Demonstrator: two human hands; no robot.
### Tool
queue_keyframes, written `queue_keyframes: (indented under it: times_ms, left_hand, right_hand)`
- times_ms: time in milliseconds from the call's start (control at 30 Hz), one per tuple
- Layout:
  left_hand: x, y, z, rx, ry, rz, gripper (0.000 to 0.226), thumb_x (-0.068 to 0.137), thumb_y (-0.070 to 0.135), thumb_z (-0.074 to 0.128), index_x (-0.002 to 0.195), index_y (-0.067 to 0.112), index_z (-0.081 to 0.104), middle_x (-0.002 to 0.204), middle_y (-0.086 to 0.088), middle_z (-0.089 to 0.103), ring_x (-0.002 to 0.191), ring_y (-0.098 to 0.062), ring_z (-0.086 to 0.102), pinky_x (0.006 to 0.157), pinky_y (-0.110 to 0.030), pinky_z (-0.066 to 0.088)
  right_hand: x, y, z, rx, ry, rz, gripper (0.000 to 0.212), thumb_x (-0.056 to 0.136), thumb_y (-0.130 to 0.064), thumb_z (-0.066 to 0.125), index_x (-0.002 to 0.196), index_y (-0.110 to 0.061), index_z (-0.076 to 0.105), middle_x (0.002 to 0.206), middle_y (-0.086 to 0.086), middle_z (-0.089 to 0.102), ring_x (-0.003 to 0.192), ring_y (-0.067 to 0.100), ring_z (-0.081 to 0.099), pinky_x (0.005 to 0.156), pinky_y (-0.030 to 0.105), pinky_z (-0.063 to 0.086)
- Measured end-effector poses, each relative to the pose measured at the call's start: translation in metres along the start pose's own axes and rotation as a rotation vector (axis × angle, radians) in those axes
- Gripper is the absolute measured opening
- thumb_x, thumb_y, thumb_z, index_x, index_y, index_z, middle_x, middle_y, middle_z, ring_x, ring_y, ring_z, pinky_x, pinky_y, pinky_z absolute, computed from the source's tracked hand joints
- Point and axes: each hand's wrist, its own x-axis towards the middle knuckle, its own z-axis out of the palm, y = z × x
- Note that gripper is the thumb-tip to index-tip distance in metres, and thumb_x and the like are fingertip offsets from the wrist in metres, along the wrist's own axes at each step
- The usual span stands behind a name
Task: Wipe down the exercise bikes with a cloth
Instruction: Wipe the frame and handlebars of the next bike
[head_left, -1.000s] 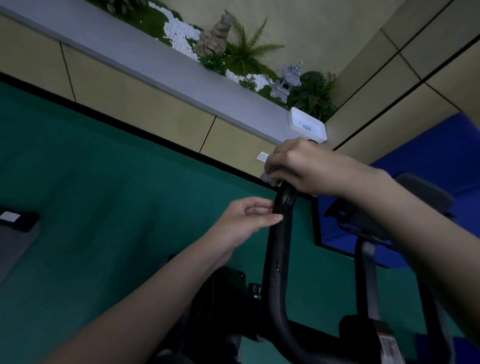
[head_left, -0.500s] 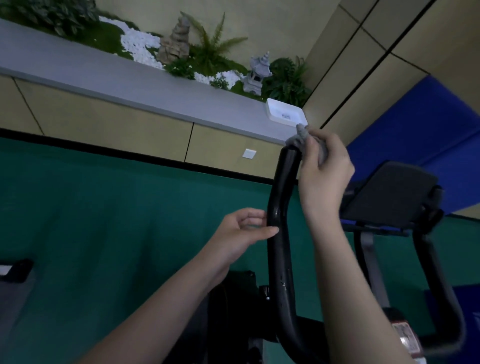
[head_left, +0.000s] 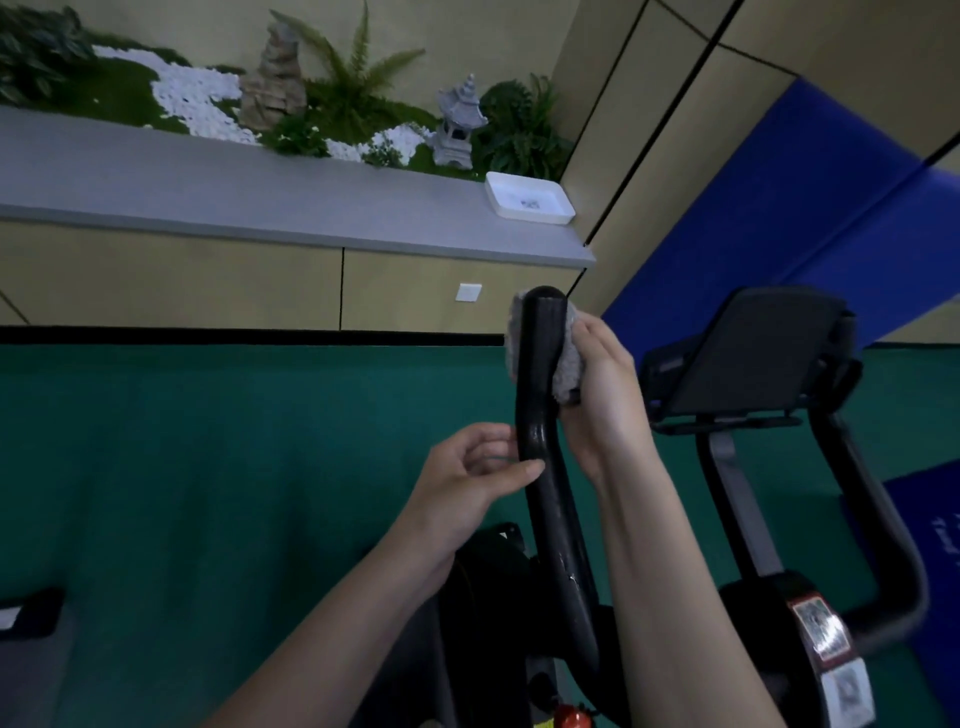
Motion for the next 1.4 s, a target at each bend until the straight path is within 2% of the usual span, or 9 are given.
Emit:
queue_keyframes:
  times_ms: [167,433,633,733,833,900,1033,1167,1400]
  left_hand:
    - [0.001,-0.003,0.000,-0.005,-0.006,0.014,0.029,0.075,-0.004,0.071,0.090,0.018,0.060,0.065,0.021,0.068,0.061,0.006,0.060,0.062,-0.007,0.047]
    - [0.002,-0.004,-0.003,0.010,-0.022,-0.003,0.028,0.074,0.001,0.074,0.091,0.021,0.064,0.072,0.017,0.071,0.068,0.004,0.064,0.065,-0.009,0.049]
    - [0.004,-0.002,-0.008,0.068,-0.081,0.015,0.025,0.076,0.002,0.073,0.093,0.020,0.067,0.082,0.009,0.073,0.074,-0.002,0.065,0.067,-0.011,0.048]
    - [0.003,-0.001,-0.014,0.094,-0.129,0.021,0.026,0.077,0.006,0.072,0.094,0.025,0.068,0.087,0.012,0.073,0.076,-0.001,0.065,0.069,-0.013,0.049]
    - [0.003,0.000,-0.016,0.108,-0.162,0.015,0.032,0.076,0.002,0.072,0.102,0.021,0.067,0.096,0.004,0.072,0.082,-0.009,0.065,0.074,-0.017,0.050]
    - [0.002,0.000,-0.016,0.099,-0.173,0.008,0.036,0.075,-0.002,0.072,0.104,0.018,0.065,0.100,0.001,0.070,0.082,-0.010,0.066,0.074,-0.017,0.050]
    - [0.002,0.002,-0.016,0.093,-0.174,-0.019,0.037,0.075,-0.003,0.071,0.105,0.017,0.063,0.097,0.004,0.069,0.078,-0.004,0.066,0.071,-0.013,0.049]
    - [0.001,0.004,-0.016,0.095,-0.181,-0.020,0.038,0.076,-0.005,0.070,0.111,0.010,0.062,0.106,-0.007,0.068,0.080,-0.008,0.066,0.077,-0.016,0.051]
    - [-0.002,0.005,-0.012,0.056,-0.159,-0.025,0.039,0.076,-0.013,0.065,0.105,0.012,0.060,0.097,-0.001,0.065,0.071,-0.001,0.065,0.071,-0.011,0.050]
  right_hand:
    - [-0.010,0.012,-0.007,-0.097,0.015,-0.030,0.023,0.101,-0.016,0.038,0.094,-0.013,0.060,0.087,0.007,0.061,0.083,0.020,0.056,0.078,0.037,0.044]
    - [-0.028,0.019,-0.017,-0.401,0.022,-0.036,0.025,0.102,-0.026,0.038,0.110,-0.018,0.060,0.105,0.010,0.067,0.101,0.024,0.062,0.096,0.043,0.047]
    - [-0.066,0.024,-0.036,-0.706,0.067,-0.191,0.015,0.096,-0.024,0.050,0.100,-0.025,0.064,0.081,-0.009,0.069,0.075,-0.001,0.062,0.064,0.013,0.044]
    - [-0.078,0.027,-0.047,-0.811,0.084,-0.234,0.016,0.092,-0.024,0.057,0.105,-0.023,0.067,0.097,-0.008,0.063,0.089,-0.002,0.059,0.073,0.001,0.039]
    - [-0.083,0.029,-0.051,-0.740,0.142,-0.280,0.020,0.088,-0.020,0.063,0.107,-0.017,0.068,0.106,-0.001,0.055,0.102,0.003,0.055,0.090,0.013,0.043]
    - [-0.082,0.028,-0.048,-0.723,0.168,-0.376,0.020,0.088,-0.016,0.064,0.108,-0.014,0.067,0.105,0.001,0.059,0.101,0.008,0.057,0.090,0.023,0.046]
    - [-0.080,0.027,-0.042,-0.737,0.128,-0.498,0.017,0.083,-0.017,0.066,0.098,-0.011,0.064,0.094,0.000,0.063,0.089,0.010,0.060,0.079,0.018,0.045]
    - [-0.084,0.022,-0.058,-0.798,0.038,-0.425,0.013,0.080,-0.012,0.073,0.093,-0.013,0.070,0.090,-0.002,0.066,0.085,0.001,0.061,0.076,0.010,0.042]
    - [-0.075,0.010,-0.042,-0.796,0.037,-0.591,0.015,0.082,-0.009,0.071,0.096,-0.006,0.071,0.099,0.005,0.063,0.093,0.010,0.060,0.082,0.017,0.044]
